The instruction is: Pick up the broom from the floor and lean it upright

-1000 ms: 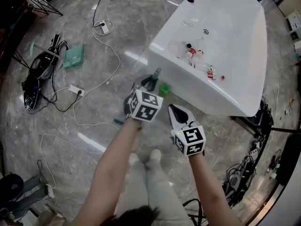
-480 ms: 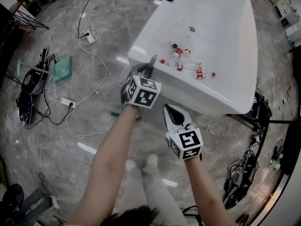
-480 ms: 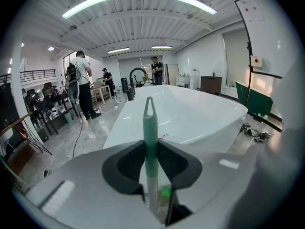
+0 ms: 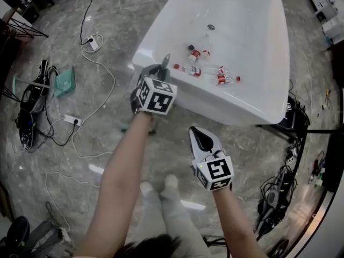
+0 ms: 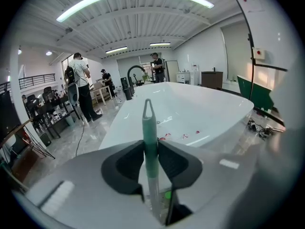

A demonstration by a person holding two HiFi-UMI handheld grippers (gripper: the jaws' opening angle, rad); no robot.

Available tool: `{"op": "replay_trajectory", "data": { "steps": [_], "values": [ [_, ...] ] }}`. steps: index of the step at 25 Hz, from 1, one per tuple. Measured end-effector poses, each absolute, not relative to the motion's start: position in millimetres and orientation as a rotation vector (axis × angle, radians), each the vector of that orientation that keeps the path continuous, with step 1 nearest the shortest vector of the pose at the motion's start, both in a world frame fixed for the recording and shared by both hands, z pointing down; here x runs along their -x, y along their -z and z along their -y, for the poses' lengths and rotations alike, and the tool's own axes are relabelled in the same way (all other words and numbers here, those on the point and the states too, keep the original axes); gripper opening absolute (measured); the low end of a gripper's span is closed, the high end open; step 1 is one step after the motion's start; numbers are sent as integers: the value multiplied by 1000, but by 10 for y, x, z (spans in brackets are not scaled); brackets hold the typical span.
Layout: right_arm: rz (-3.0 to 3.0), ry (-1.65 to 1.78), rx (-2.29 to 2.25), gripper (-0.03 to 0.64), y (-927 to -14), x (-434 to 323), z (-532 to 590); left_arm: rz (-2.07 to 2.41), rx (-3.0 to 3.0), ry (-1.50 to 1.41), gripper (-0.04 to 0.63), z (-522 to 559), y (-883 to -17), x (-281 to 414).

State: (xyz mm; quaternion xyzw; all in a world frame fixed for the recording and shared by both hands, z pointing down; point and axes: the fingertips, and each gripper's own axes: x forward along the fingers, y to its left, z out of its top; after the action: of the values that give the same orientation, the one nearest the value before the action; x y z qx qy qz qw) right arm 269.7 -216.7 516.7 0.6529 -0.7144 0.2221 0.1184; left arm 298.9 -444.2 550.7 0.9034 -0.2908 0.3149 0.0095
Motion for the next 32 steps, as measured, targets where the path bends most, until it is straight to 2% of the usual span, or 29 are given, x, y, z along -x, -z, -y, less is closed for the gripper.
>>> {"op": "replay_trajectory", "data": {
  "steps": [2, 8, 13, 15, 18, 22, 32],
  "values": [
    [2090, -653, -1916, 2, -5159, -2712, 2146, 903, -2822, -995, 93, 4441, -5514, -3015],
    [2099, -638, -1926, 2, -5085, -2745, 2122, 895, -2820, -1033, 166, 4403, -5501, -3005],
    [2106, -628, -1928, 2, -4952, -2751, 2140, 889, -2826, -1022, 167, 4304, -5390, -2946],
    [2112, -617, -1933, 2, -4845, -2735, 2156, 869, -2833, -1005, 159, 4215, -5308, -2932],
    [2134, -591, -1919, 2, -4645, -2652, 2173, 821, -2883, -945, 113, 4002, -5086, -2882],
    [2168, -521, -1890, 2, -4313, -2545, 2157, 767, -2937, -862, 2, 3699, -4736, -2769],
    [2218, -355, -1871, 2, -3539, -2323, 2212, 726, -2895, -603, 0, 3256, -3782, -2392]
  ]
}}
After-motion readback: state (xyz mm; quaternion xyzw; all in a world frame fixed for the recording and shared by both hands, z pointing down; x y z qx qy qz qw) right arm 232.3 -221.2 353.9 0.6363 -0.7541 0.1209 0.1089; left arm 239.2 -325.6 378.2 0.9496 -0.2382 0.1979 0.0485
